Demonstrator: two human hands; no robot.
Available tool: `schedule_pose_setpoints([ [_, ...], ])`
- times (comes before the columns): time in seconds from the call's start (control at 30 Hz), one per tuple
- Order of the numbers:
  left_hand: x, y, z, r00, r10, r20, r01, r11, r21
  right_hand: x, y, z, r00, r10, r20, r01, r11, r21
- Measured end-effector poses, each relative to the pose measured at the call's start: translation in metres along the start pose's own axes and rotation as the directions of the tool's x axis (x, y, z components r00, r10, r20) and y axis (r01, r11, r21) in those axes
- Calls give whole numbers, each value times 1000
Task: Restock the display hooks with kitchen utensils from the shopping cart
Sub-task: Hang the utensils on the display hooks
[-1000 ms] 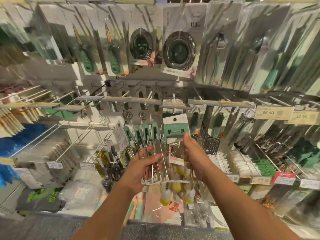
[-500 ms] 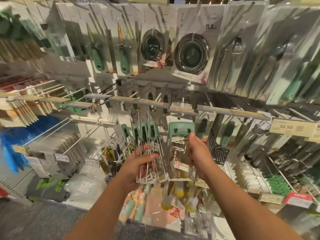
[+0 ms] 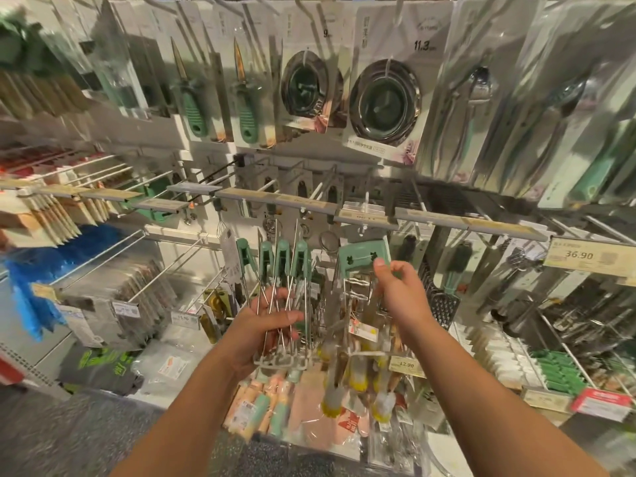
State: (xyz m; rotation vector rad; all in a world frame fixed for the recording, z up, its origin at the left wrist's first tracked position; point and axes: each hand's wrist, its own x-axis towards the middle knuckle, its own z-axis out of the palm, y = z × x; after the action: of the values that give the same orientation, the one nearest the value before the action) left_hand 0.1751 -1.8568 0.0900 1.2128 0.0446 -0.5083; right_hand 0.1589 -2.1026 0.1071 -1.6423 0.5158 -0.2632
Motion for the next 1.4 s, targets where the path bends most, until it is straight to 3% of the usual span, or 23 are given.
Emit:
schedule_pose_setpoints([
  [0.23, -2, -5, 6, 999, -25, 20, 26, 998, -53, 13, -8, 14, 996, -56, 76, 66, 990, -127],
  [0.33, -3, -7, 14, 999, -12, 40, 14, 999, -45, 30, -14, 19, 1000, -15, 6, 16, 989, -149],
  [0.57, -3, -7, 32, 998, 19, 57, -14, 995, -96, 41, -15, 20, 984, 177, -1, -175, 975, -135],
  [0.67, -2, -6, 33, 997, 34, 69, -28, 996, -84, 33, -9, 18, 985, 173, -25, -174, 980, -93],
  [0.77, -1, -6, 37, 997, 32, 74, -24, 994, -107, 14, -11, 18, 967, 199, 162, -196, 980, -33],
  [0.87, -1, -8, 43, 998, 27, 61, -18, 989, -147, 3, -12, 24, 887, 240, 394, -256, 967, -13],
  [0.93, -2, -9, 48, 996, 35, 81, -22, 987, -158, 0, -7, 30, 851, 238, 469, -285, 958, 32],
  [1.13, -8, -8, 53, 997, 12, 79, 0, 988, -154, -4, 4, 40, 857, 239, 457, -345, 924, 163],
  [1.4, -15, -7, 45, 993, -41, 107, 63, 977, -204, -7, 3, 45, 892, 176, 416, -299, 921, 250],
])
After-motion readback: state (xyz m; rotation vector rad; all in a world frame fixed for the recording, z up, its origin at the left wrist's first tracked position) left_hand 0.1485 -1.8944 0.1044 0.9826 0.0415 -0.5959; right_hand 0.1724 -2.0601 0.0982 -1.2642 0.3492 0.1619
